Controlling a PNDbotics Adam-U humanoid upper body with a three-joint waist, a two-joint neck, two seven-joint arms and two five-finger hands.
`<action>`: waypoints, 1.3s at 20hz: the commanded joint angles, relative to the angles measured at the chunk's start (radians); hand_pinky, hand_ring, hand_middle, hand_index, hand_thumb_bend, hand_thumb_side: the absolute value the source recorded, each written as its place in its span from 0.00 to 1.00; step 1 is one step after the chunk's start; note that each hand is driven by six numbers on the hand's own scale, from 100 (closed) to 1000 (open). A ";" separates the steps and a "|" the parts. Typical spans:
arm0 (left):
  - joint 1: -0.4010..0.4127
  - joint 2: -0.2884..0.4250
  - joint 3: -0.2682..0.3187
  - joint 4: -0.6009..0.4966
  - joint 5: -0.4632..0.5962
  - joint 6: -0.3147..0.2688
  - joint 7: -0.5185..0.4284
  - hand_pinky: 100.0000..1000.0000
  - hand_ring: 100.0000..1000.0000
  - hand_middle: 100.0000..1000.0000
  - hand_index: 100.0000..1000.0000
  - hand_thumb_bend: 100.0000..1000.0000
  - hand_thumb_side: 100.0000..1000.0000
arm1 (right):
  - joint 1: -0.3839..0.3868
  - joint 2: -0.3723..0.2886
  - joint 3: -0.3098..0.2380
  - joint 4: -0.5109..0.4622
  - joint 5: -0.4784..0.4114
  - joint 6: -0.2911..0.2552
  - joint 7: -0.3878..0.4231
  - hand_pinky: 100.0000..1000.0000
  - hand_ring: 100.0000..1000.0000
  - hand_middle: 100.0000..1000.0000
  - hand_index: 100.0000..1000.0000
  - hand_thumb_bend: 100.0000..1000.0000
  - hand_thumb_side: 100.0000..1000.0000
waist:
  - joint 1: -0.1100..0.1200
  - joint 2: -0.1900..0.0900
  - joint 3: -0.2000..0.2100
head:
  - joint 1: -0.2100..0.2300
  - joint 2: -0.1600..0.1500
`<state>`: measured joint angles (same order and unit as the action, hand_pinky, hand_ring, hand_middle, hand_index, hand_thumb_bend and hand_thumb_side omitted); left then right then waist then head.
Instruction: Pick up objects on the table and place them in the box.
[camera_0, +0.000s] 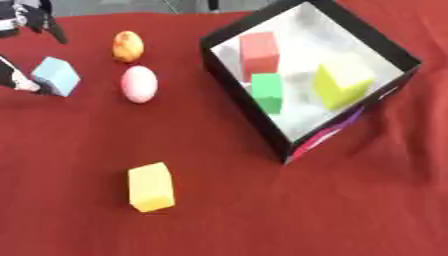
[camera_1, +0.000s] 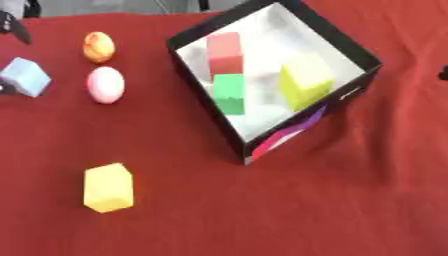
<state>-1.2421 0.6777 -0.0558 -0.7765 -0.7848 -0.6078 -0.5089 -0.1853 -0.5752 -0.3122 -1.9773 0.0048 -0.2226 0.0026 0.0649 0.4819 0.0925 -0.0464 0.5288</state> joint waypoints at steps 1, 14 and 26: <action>-0.025 0.020 0.017 0.002 -0.015 -0.030 -0.028 0.79 0.81 0.72 0.74 0.58 0.00 | -0.008 -0.015 -0.002 -0.023 0.008 -0.004 0.005 0.98 0.62 0.56 0.70 0.00 0.42 | -0.003 -0.018 -0.002 | 0.005 -0.020; -0.031 0.012 0.042 0.026 -0.081 -0.011 0.026 0.79 0.81 0.73 0.73 0.61 0.00 | -0.014 -0.010 0.009 -0.023 0.027 -0.013 0.020 0.98 0.62 0.56 0.70 0.00 0.42 | -0.002 -0.007 -0.011 | 0.017 -0.024; -0.031 0.013 0.057 0.049 -0.110 -0.011 0.066 0.79 0.80 0.72 0.73 0.59 0.00 | -0.017 -0.005 0.016 -0.023 0.040 -0.017 0.026 0.98 0.62 0.56 0.70 0.00 0.41 | -0.002 -0.002 -0.015 | 0.028 -0.025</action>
<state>-1.2506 0.6614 -0.0098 -0.7203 -0.8912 -0.6193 -0.4491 -0.1941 -0.5661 -0.2939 -1.9773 0.0399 -0.2373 0.0258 0.0649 0.5004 0.0778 -0.0209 0.5167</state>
